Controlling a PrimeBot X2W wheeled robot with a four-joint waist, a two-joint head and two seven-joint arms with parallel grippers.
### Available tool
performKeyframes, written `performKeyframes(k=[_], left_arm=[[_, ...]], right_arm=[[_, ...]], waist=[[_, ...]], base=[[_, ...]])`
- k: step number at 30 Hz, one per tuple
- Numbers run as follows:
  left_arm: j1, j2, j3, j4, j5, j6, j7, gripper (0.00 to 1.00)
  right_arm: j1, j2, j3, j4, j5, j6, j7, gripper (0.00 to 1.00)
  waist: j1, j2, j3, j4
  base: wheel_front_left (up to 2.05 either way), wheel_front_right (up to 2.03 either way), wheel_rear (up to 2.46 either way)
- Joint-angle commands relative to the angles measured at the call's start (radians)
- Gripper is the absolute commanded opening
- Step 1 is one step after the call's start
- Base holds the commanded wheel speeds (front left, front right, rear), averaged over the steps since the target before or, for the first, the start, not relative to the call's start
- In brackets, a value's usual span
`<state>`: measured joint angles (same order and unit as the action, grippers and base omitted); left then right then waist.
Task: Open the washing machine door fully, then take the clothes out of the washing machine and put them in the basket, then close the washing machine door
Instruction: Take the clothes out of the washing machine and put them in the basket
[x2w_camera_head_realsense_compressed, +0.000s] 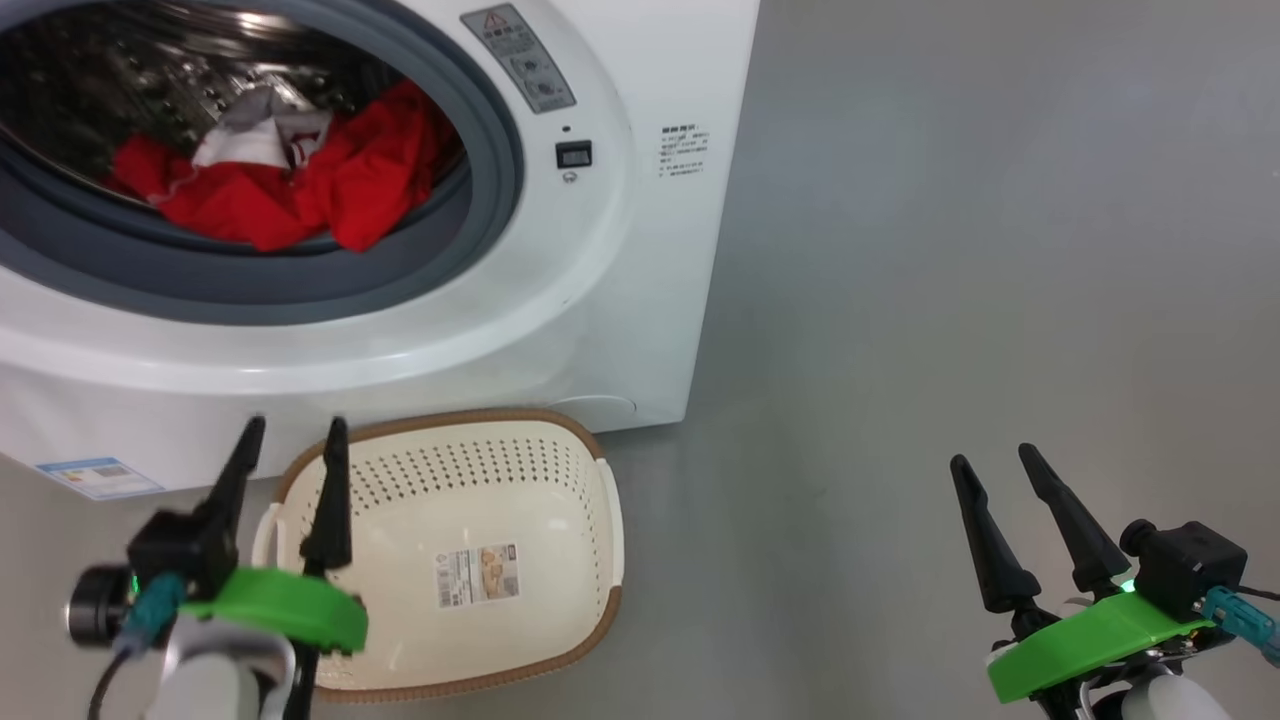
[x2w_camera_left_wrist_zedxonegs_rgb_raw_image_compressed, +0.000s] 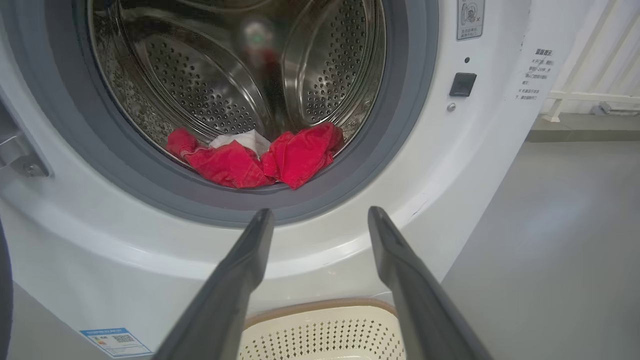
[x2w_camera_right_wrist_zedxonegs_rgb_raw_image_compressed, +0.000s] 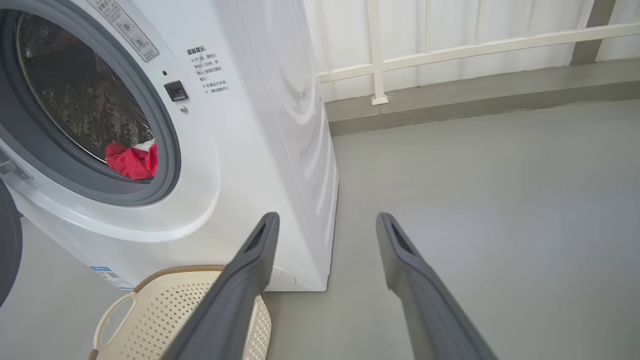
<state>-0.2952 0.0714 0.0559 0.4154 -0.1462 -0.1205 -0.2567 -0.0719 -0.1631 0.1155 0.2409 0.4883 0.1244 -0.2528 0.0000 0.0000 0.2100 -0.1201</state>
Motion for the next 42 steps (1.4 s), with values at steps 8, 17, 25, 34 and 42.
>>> performKeyframes(k=[8, 17, 25, 34, 42], left_arm=[[-0.319, 0.062, -0.024, 0.206, 0.078, 0.045, 0.051, 1.00], [-0.613, 0.105, -0.045, 0.416, 0.078, 0.034, 0.133, 1.00], [-0.804, 0.165, -0.065, 0.581, 0.082, 0.020, 0.162, 1.00], [-0.940, 0.232, -0.090, 0.730, 0.092, 0.013, 0.190, 1.00], [-1.017, 0.288, -0.106, 0.802, 0.096, 0.013, 0.190, 1.00]], right_arm=[[-0.070, 0.016, 0.041, -0.025, 0.001, 0.006, -0.009, 1.00], [-0.123, 0.036, 0.068, -0.024, 0.008, 0.006, -0.009, 1.00], [-0.168, 0.048, 0.085, -0.029, 0.014, 0.006, -0.009, 1.00], [-0.209, 0.065, 0.112, -0.031, 0.023, 0.006, -0.009, 1.00], [-0.226, 0.080, 0.126, -0.037, 0.026, 0.006, -0.009, 1.00]], waist=[[0.0000, 0.0000, 0.100, -0.047], [0.0000, 0.0000, 0.176, -0.090], [0.0000, 0.0000, 0.241, -0.125], [0.0000, 0.0000, 0.307, -0.168], [0.0000, 0.0000, 0.354, -0.194]], base=[[0.00, 0.00, 0.00], [0.00, 0.00, 0.00], [0.00, 0.00, 0.00], [0.00, 0.00, 0.00], [0.00, 0.00, 0.00]])
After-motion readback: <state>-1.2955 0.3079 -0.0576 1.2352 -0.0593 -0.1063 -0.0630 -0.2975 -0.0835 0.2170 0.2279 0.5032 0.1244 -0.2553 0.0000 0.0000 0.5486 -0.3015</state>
